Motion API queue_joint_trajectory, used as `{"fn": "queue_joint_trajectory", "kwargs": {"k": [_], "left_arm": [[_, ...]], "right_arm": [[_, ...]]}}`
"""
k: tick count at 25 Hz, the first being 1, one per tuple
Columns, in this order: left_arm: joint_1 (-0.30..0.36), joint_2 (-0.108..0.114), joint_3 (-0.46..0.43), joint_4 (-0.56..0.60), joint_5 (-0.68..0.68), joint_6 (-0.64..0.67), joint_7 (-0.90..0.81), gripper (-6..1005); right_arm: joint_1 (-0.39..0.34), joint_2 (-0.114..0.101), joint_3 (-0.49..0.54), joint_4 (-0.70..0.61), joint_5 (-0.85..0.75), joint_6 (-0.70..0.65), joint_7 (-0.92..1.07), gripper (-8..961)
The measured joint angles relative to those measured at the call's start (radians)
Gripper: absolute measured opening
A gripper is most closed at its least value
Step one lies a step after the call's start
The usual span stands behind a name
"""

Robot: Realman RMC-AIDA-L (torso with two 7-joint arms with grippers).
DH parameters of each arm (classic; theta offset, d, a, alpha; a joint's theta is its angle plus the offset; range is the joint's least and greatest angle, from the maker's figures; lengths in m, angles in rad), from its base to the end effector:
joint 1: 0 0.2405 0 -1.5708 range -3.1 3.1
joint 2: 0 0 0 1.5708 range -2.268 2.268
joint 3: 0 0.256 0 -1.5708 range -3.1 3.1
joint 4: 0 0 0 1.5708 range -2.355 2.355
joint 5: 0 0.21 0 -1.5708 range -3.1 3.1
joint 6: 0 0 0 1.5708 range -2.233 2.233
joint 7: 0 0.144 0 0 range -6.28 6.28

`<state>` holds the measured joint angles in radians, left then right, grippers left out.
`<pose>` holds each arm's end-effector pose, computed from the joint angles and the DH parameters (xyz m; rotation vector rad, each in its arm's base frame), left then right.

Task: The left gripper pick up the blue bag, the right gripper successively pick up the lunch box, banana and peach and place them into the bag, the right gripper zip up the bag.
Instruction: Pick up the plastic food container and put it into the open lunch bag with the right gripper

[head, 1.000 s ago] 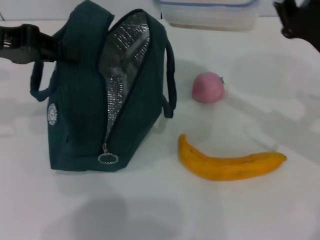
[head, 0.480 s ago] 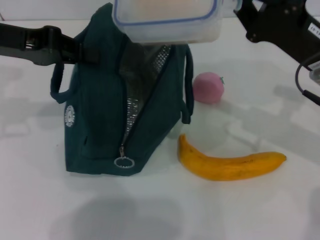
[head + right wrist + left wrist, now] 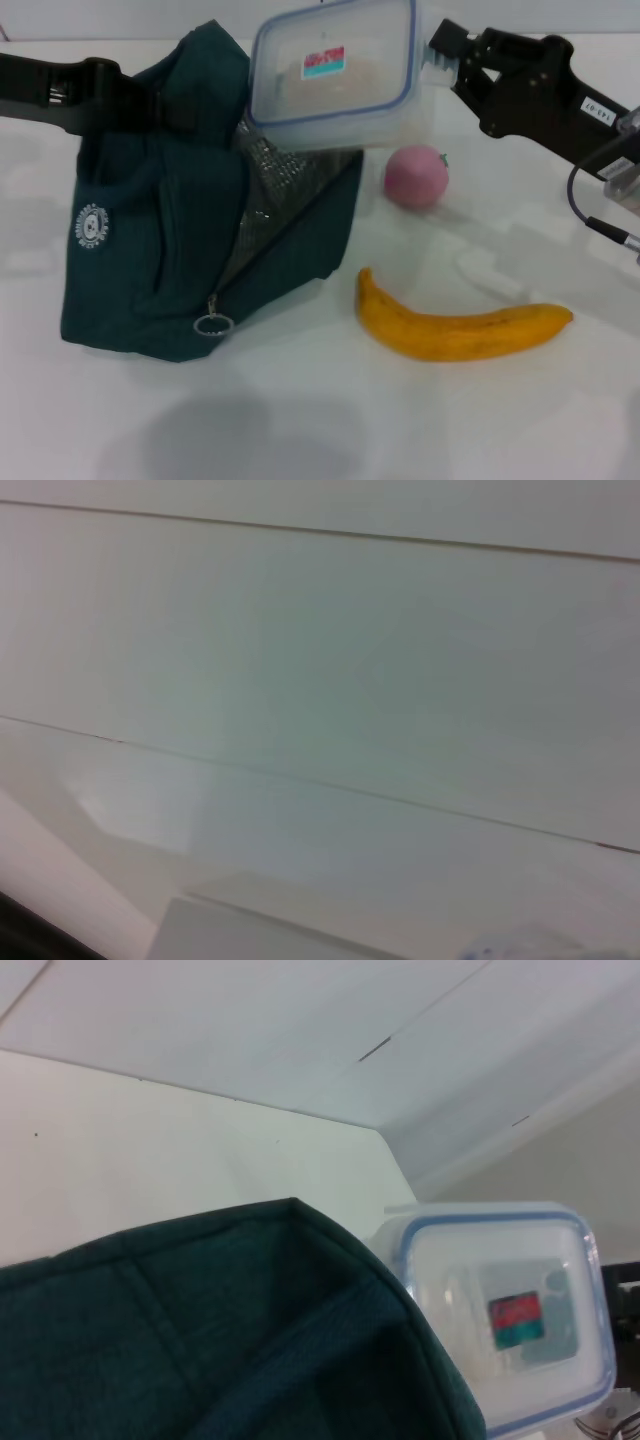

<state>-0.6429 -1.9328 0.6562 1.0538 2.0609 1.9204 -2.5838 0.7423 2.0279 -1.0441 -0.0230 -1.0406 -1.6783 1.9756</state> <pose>-0.1999 0.3504 0.1142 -2.5948 -1.6649 -0.5795 0.1878 0.3466 -0.0187 1.8372 -1.5742 -1.5626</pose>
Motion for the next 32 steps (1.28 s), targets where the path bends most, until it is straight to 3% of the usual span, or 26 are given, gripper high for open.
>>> {"fn": "queue_joint_trajectory", "kwargs": {"k": [9, 24, 32], "left_arm": [[-0.006, -0.004, 0.000, -0.028, -0.003, 0.000, 0.018, 36], [-0.012, -0.040, 0.016, -0.059, -0.033, -0.001, 0.026, 36], [-0.014, -0.040, 0.038, -0.074, -0.045, -0.003, 0.027, 36]], "right_arm": [[0.018, 0.000, -0.034, -0.004, -0.043, 0.067, 0.000, 187], [0.101, 0.000, -0.116, -0.006, -0.067, 0.145, 0.011, 205], [0.096, 0.000, -0.138, -0.040, -0.064, 0.164, 0.006, 214]]}}
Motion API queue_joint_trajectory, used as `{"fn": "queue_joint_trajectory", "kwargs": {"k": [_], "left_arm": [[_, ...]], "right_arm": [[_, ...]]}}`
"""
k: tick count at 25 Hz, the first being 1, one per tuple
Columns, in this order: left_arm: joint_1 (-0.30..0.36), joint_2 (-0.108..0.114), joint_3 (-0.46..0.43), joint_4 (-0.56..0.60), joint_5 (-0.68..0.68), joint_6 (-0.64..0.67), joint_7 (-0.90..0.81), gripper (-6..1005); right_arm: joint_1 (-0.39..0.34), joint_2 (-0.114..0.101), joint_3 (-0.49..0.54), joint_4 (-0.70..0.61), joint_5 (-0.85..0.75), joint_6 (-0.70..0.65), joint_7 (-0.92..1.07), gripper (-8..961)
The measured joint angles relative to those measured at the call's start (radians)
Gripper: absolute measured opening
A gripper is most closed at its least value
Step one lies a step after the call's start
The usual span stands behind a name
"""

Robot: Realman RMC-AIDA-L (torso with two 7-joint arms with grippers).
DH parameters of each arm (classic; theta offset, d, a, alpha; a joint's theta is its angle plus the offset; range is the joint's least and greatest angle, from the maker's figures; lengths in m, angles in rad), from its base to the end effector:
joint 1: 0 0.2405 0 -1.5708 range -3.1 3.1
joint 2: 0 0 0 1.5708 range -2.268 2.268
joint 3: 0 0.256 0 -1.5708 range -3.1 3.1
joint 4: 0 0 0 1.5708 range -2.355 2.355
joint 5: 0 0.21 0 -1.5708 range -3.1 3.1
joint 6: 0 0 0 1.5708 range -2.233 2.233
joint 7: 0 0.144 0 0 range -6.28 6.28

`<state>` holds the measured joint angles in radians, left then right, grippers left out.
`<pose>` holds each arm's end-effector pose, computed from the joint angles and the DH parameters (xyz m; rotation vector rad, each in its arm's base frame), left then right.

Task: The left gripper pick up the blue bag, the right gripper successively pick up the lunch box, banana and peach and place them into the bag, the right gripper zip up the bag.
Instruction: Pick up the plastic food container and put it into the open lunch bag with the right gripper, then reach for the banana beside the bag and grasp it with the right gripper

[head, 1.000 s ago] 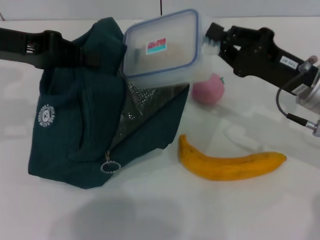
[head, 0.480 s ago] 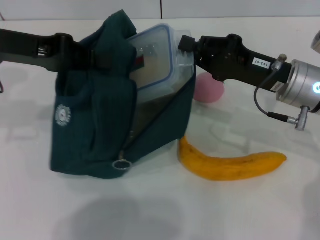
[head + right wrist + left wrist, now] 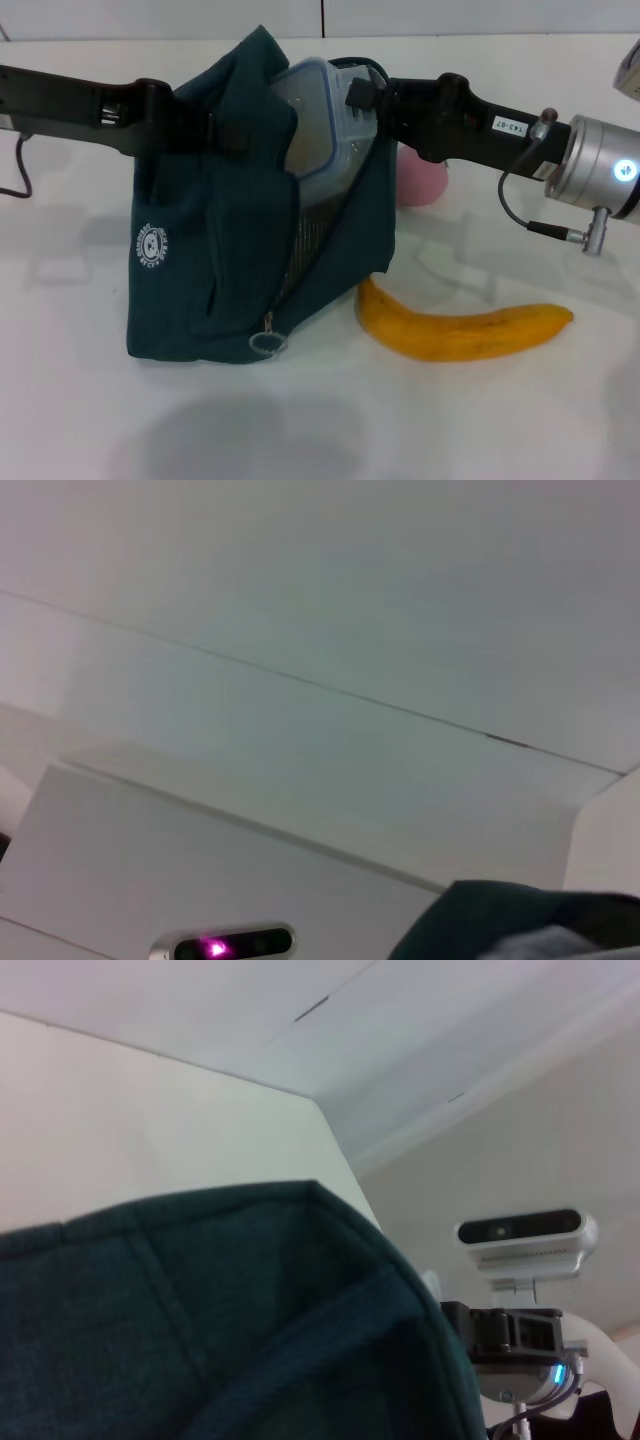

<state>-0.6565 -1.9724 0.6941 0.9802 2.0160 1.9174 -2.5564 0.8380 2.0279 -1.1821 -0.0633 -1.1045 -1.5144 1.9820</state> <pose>-0.1904 0.3471 0.0861 2.5108 1.5969 0.5996 0.1655 0.3650 -0.0468 2.0780 -1.5981 -1.2686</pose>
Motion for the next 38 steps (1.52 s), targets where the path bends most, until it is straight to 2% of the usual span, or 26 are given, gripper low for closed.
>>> {"fn": "queue_joint_trajectory", "kwargs": {"k": [6, 9, 14, 16, 19, 24, 28, 33, 35, 38], "left_arm": [[0.008, 0.009, -0.005, 0.000, 0.000, -0.015, 0.005, 37], [0.011, 0.016, -0.007, 0.000, 0.004, -0.022, 0.005, 37], [0.024, 0.026, -0.010, 0.002, 0.003, -0.048, 0.005, 37], [0.031, 0.030, -0.011, 0.004, 0.003, -0.059, 0.005, 37], [0.043, 0.037, -0.018, 0.005, 0.002, -0.067, 0.006, 37], [0.050, 0.038, -0.032, 0.004, 0.002, -0.068, 0.014, 37], [0.050, 0.039, -0.032, 0.004, 0.005, -0.068, 0.017, 37], [0.049, 0.040, -0.033, 0.001, 0.007, -0.068, 0.022, 37], [0.048, 0.040, -0.033, 0.001, 0.008, -0.068, 0.021, 37], [0.045, 0.040, -0.028, 0.000, 0.012, -0.067, 0.016, 37]], "right_arm": [[-0.028, 0.000, 0.010, -0.027, 0.006, -0.010, -0.004, 221], [-0.077, 0.000, 0.011, -0.097, 0.012, -0.013, -0.004, 225], [-0.190, -0.007, 0.013, -0.232, 0.023, -0.016, -0.010, 450], [-0.234, -0.016, 0.015, -0.295, 0.024, -0.016, -0.031, 501], [-0.293, -0.038, 0.016, -0.400, 0.015, -0.019, -0.086, 577], [-0.355, -0.107, 0.016, -0.670, -0.138, -0.052, -0.129, 620], [-0.326, -0.142, 0.021, -0.918, -0.403, -0.101, -0.036, 638], [-0.201, -0.152, 0.039, -1.109, -0.740, -0.245, 0.065, 660], [-0.141, -0.145, 0.033, -1.145, -0.884, -0.299, 0.077, 669], [-0.070, -0.106, 0.023, -1.164, -1.094, -0.343, 0.059, 682]]}}
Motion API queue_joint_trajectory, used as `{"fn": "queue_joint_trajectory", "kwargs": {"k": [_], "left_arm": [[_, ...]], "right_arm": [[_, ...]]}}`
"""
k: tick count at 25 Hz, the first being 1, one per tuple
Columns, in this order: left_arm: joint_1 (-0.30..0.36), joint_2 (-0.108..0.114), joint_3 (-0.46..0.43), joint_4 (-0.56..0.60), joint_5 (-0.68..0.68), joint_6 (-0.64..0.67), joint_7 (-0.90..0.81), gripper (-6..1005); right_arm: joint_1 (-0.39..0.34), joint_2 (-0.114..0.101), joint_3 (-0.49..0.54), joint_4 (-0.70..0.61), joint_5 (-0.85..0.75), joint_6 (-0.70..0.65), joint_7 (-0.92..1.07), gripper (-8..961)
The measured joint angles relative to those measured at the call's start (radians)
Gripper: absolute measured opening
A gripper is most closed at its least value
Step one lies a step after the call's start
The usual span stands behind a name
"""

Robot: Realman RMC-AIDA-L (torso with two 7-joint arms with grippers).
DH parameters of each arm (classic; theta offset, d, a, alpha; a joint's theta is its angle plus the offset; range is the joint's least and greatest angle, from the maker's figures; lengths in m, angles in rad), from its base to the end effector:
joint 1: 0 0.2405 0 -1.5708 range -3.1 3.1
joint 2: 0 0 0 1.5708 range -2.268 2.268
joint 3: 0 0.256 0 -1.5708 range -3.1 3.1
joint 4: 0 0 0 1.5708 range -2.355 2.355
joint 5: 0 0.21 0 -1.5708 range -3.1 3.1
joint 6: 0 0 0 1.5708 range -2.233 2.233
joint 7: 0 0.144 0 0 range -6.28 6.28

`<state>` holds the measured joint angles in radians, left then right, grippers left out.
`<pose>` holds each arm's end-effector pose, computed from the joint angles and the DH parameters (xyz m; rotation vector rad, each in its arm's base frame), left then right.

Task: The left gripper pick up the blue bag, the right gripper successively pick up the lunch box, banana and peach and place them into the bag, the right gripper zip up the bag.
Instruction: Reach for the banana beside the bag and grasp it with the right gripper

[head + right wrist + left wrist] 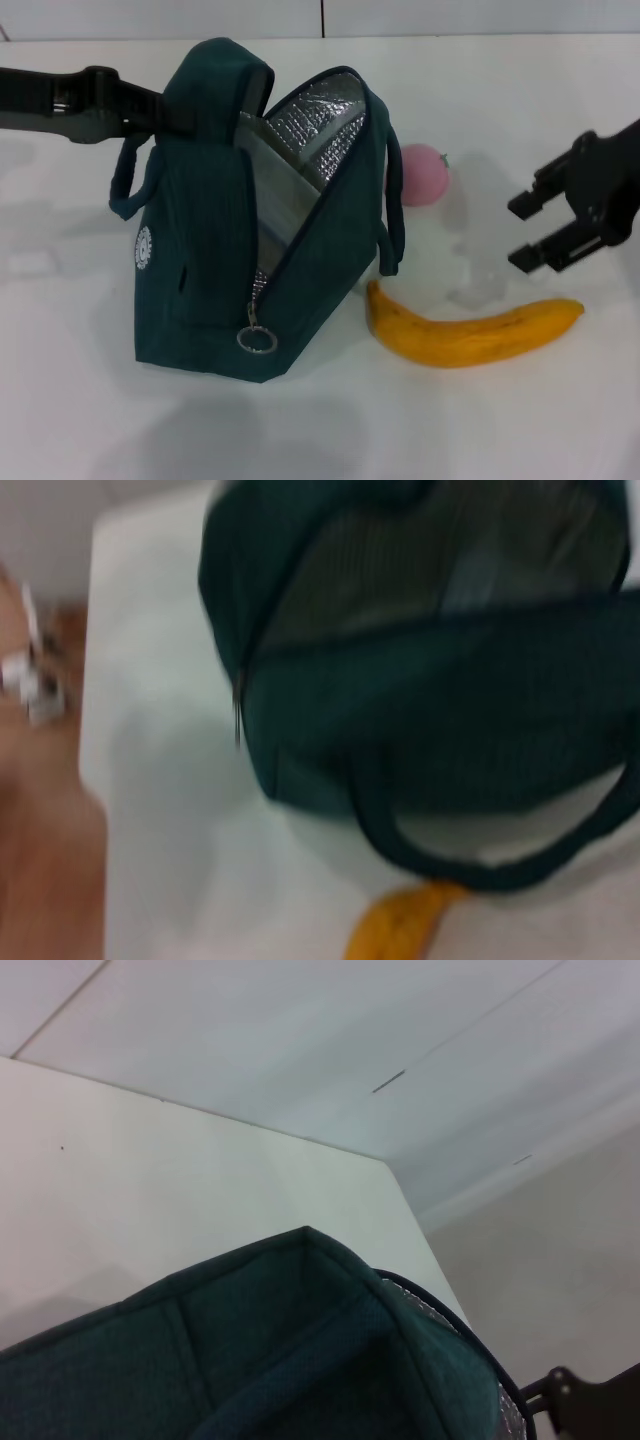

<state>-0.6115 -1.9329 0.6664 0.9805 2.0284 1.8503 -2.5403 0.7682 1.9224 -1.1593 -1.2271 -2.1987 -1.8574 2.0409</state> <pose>-0.2156 0.3514 0.1054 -2.5373 -1.6992 -0.6574 0.1355 0.3614 0.0598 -3.1060 0.3381 -0.2310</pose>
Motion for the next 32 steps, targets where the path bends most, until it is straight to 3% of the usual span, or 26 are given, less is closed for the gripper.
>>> {"fn": "queue_joint_trajectory", "kwargs": {"k": [4, 12, 22, 32], "left_arm": [[-0.002, -0.002, 0.000, 0.000, 0.001, 0.001, -0.002, 37], [-0.001, -0.005, -0.004, 0.000, 0.001, 0.000, -0.002, 36], [-0.001, -0.004, -0.005, 0.000, 0.001, -0.002, 0.002, 36], [0.005, -0.003, -0.005, -0.001, -0.005, -0.002, 0.002, 36]], "right_arm": [[0.038, 0.036, -0.067, 0.002, -0.104, -0.012, -0.046, 699], [0.051, 0.087, -0.196, -0.002, -0.134, -0.002, -0.064, 769], [0.047, 0.093, -0.356, -0.004, -0.163, 0.112, -0.095, 768], [0.019, 0.093, -0.414, 0.010, -0.230, 0.165, -0.110, 767]]}}
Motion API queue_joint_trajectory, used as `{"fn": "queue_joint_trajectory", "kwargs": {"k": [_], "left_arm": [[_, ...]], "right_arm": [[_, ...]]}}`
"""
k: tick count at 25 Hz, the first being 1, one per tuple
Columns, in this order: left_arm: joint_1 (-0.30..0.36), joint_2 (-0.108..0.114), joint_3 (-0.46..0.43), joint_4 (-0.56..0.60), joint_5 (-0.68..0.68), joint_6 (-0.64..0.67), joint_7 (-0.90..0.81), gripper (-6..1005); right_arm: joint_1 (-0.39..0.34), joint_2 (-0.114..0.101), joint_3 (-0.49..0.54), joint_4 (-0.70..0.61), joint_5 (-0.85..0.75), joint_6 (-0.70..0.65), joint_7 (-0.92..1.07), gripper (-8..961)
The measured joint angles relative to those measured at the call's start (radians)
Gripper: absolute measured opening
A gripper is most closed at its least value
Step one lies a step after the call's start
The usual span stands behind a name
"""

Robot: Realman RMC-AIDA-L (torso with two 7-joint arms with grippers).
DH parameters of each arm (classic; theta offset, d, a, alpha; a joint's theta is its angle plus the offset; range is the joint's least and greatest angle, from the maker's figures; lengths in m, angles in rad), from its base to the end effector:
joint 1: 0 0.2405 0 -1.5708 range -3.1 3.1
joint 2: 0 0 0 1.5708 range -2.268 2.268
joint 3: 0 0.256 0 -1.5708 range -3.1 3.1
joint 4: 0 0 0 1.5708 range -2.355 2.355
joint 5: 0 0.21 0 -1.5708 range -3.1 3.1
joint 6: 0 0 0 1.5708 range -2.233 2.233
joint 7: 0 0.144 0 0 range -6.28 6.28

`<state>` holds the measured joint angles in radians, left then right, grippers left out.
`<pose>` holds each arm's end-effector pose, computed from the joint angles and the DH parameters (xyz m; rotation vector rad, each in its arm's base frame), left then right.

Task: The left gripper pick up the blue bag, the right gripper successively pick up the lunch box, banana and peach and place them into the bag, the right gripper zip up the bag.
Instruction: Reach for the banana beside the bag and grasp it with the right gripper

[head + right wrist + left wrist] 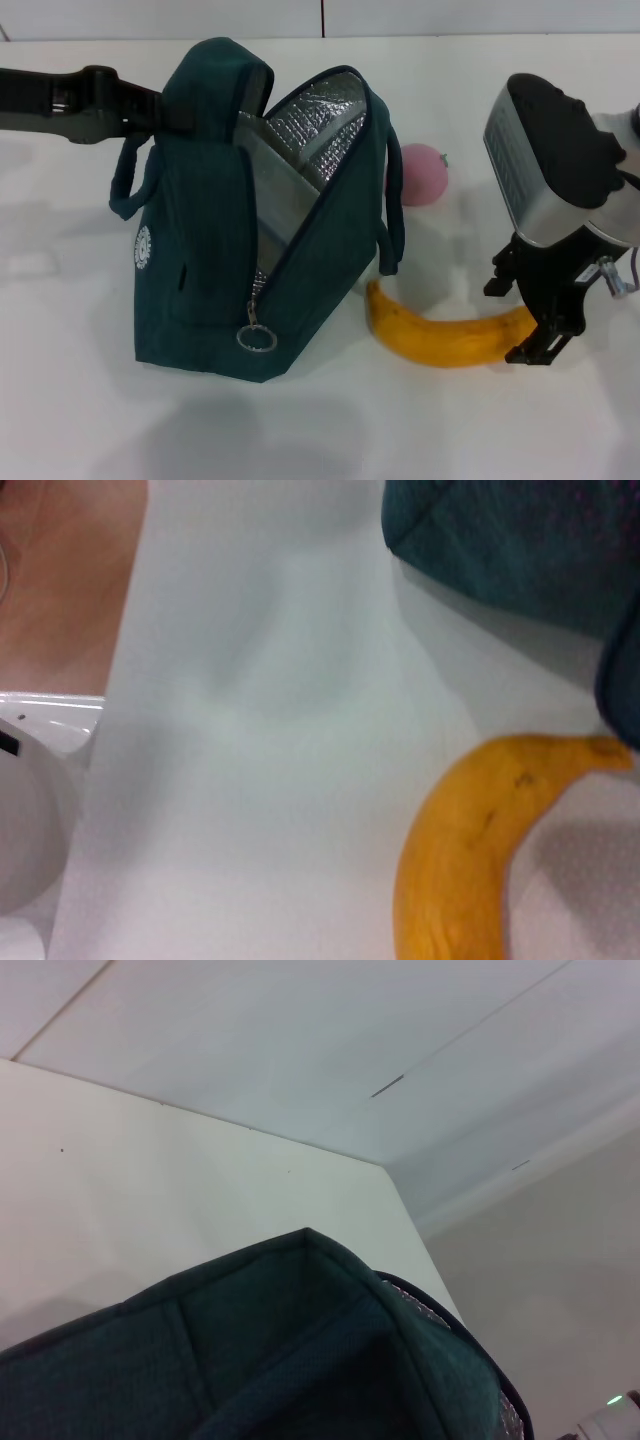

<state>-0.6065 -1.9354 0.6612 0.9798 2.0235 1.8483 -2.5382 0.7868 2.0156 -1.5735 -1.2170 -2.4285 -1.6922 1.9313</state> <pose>-0.2168 0.3507 0.1055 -2.5299 -1.7017 -0.6731 0.1406 0.3434 -0.0268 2.9682 0.1670 0.7758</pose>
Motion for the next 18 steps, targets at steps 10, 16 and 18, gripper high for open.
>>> {"fn": "queue_joint_trajectory", "kwargs": {"k": [10, 16, 18], "left_arm": [[0.001, 0.001, 0.000, -0.001, -0.002, 0.000, 0.000, 36], [0.001, 0.001, 0.000, -0.001, -0.003, 0.000, 0.001, 36], [0.001, 0.001, 0.000, -0.001, -0.003, 0.000, 0.001, 36]], "right_arm": [[-0.018, 0.001, -0.027, 0.025, -0.009, 0.041, -0.025, 766], [-0.025, 0.004, -0.062, 0.038, -0.010, 0.080, -0.032, 766], [-0.027, 0.005, -0.076, 0.040, -0.011, 0.093, -0.032, 765]]}}
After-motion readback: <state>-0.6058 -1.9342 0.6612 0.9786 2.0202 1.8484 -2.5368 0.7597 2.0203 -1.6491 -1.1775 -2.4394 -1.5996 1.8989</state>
